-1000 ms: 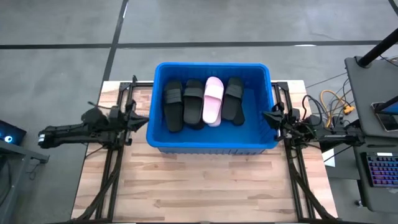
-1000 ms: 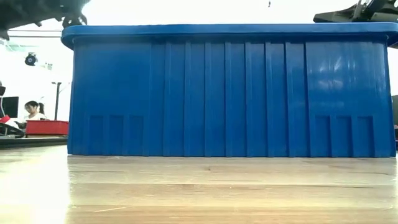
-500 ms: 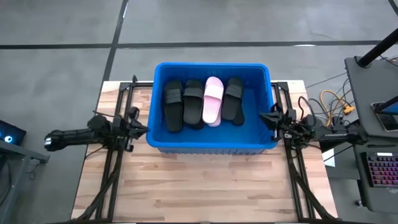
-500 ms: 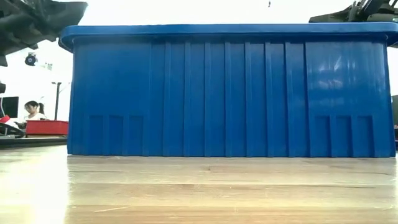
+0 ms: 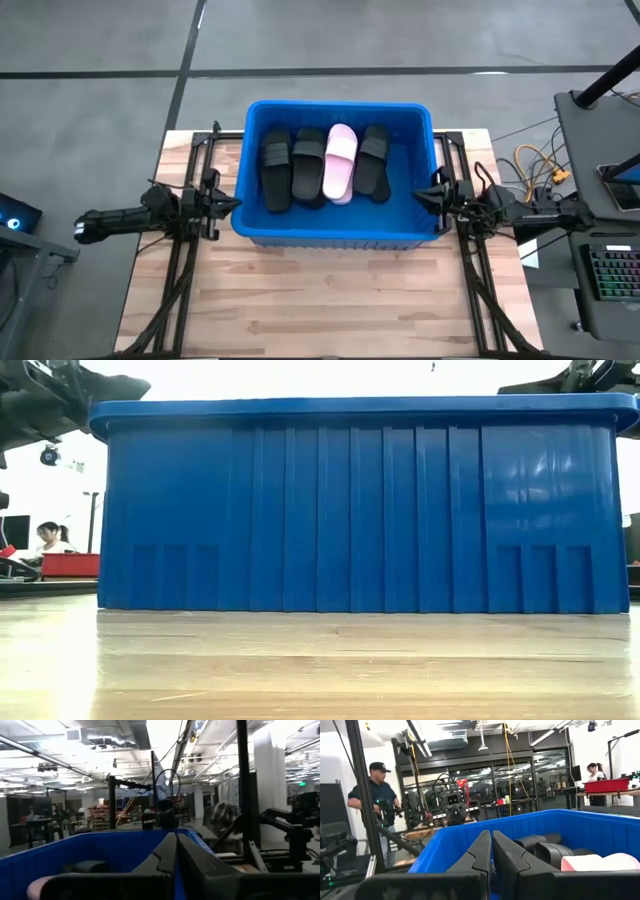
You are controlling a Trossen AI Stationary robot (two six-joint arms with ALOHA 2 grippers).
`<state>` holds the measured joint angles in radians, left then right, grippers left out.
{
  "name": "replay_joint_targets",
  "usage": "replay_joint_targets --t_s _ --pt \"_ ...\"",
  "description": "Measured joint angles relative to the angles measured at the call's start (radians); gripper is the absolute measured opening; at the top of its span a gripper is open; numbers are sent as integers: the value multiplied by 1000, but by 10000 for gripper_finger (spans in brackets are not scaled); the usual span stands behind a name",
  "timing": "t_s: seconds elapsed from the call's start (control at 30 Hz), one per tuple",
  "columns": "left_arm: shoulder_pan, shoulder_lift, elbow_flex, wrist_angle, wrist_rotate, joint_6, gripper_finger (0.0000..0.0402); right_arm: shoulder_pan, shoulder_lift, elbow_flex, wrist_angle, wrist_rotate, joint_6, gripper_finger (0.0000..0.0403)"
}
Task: Pick and place slides into bin
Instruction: Return to Home Position
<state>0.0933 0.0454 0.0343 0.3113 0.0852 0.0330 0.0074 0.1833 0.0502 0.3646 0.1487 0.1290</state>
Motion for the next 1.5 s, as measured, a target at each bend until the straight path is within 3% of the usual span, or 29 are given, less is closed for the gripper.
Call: replay_joint_targets --t_s 0.4,1.5 --pt "0 33 1 -99 -40 -4 0 2 -4 -5 -13 -6 -71 9" --pt "0 26 0 -38 -37 0 0 1 -4 -8 12 2 -143 9"
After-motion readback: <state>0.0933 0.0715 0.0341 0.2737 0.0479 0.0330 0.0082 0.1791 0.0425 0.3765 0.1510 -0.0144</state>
